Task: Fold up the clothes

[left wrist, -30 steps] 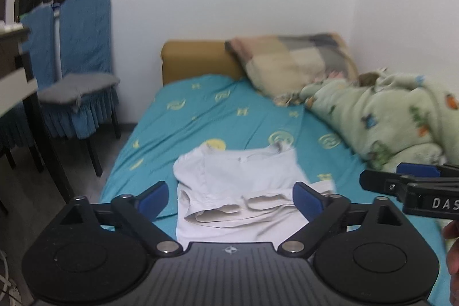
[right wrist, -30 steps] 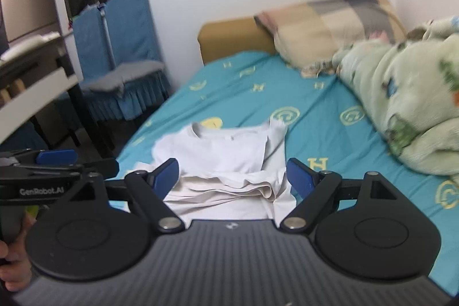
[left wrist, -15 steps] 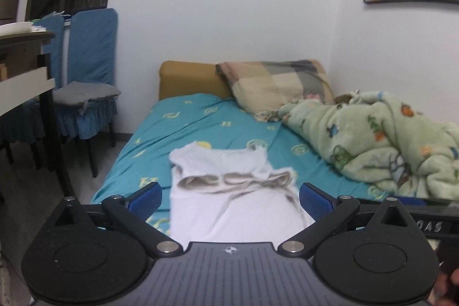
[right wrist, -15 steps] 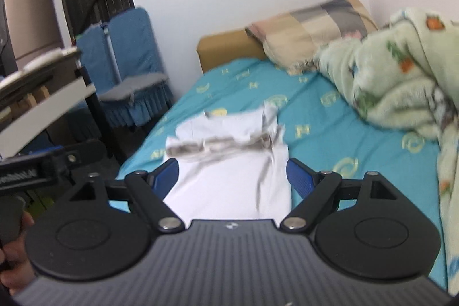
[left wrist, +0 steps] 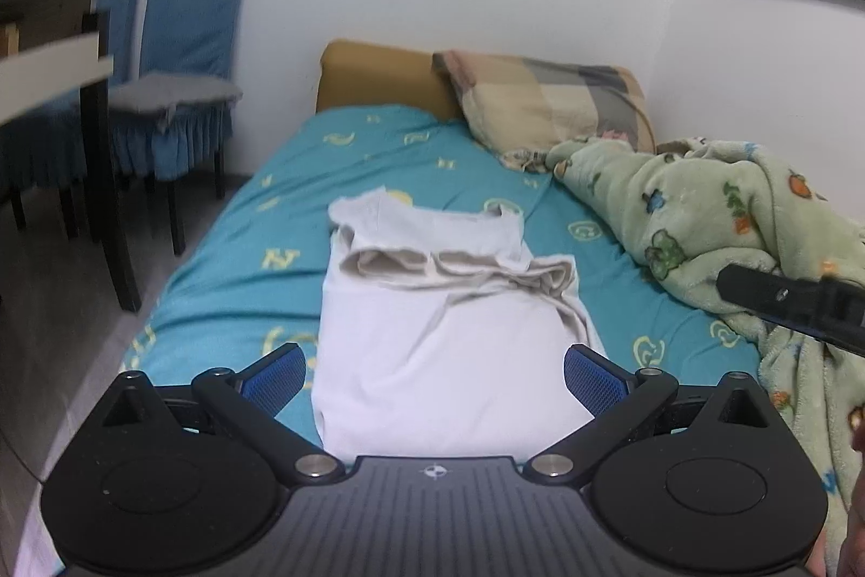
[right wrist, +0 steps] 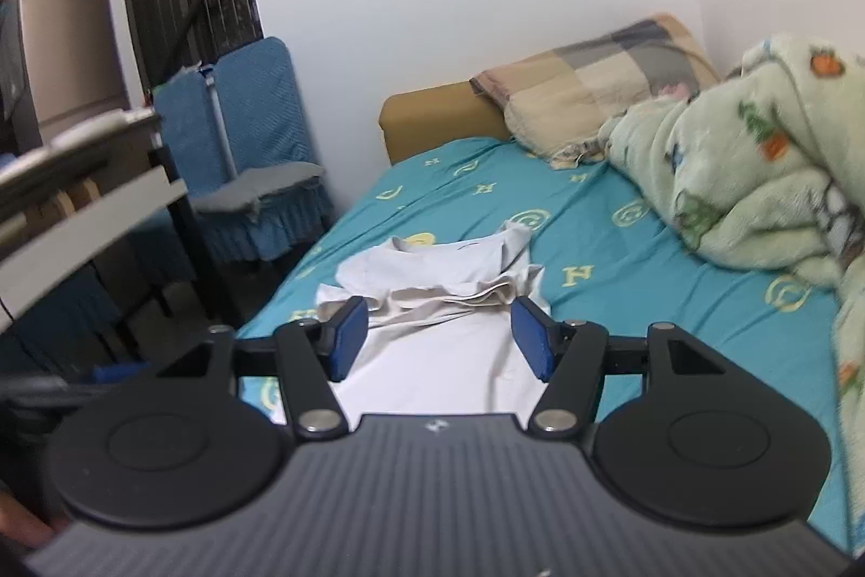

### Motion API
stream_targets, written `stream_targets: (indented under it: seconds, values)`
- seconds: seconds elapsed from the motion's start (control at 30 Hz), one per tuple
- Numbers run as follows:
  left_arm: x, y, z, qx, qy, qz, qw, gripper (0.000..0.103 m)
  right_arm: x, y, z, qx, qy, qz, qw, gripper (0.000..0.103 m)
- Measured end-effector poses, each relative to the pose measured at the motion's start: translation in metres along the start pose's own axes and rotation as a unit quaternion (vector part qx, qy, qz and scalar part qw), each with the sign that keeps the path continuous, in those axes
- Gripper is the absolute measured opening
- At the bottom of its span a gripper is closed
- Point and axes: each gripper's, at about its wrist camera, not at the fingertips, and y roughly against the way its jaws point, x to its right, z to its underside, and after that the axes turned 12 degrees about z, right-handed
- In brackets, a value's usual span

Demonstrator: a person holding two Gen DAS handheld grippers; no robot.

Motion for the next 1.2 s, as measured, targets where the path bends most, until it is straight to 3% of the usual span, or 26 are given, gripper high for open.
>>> stream_targets:
  seconds: [0.03,0.07,0.3,0.43,0.5,0.6,0.77,0.87,1.0,1.07,1.17,1.2]
  values:
    - [-0.002,-0.003,0.002,-0.005,0.006,-0.001,1.0,0.103,0.002,-0.003,0.0,-0.005,-0.009,0.004,1.0,0.085]
    - [-0.004,-0.006,0.003,-0.011,0.012,-0.001,0.9999,0.103,0.003,-0.005,-0.001,-0.009,-0.018,0.009,1.0,0.088]
    - [-0.014,-0.031,0.015,-0.053,0.055,0.002,0.9971,0.103,0.024,-0.03,0.009,-0.075,-0.1,0.039,0.991,0.087]
    - [-0.028,-0.046,0.021,-0.08,0.11,0.012,0.9906,0.103,0.035,-0.04,0.015,-0.105,-0.139,0.04,0.984,0.087]
    - [-0.04,-0.055,0.025,-0.093,0.163,0.026,0.982,0.103,0.039,-0.044,0.019,-0.121,-0.155,0.034,0.98,0.087]
    - [-0.064,-0.066,0.033,-0.102,0.249,0.043,0.9622,0.103,0.044,-0.051,0.026,-0.148,-0.183,0.022,0.972,0.087]
    - [-0.103,-0.087,0.05,-0.097,0.376,0.039,0.9208,0.103,0.05,-0.061,0.037,-0.184,-0.219,0.006,0.958,0.087]
    - [-0.122,-0.088,0.055,-0.055,0.427,0.054,0.9009,0.103,0.056,-0.065,0.046,-0.206,-0.264,-0.013,0.942,0.087]
    - [-0.133,-0.092,0.058,-0.025,0.451,0.058,0.8904,0.099,0.064,-0.07,0.058,-0.234,-0.327,-0.039,0.915,0.088]
    - [-0.136,-0.094,0.059,-0.009,0.462,0.057,0.8849,0.099,0.064,-0.076,0.068,-0.257,-0.361,-0.054,0.895,0.089]
    - [-0.137,-0.1,0.056,0.002,0.462,0.047,0.8854,0.082,0.057,-0.088,0.083,-0.292,-0.403,-0.075,0.864,0.089]
    - [-0.138,-0.1,0.057,0.0,0.469,0.051,0.8817,0.081,0.052,-0.093,0.088,-0.303,-0.413,-0.082,0.855,0.089]
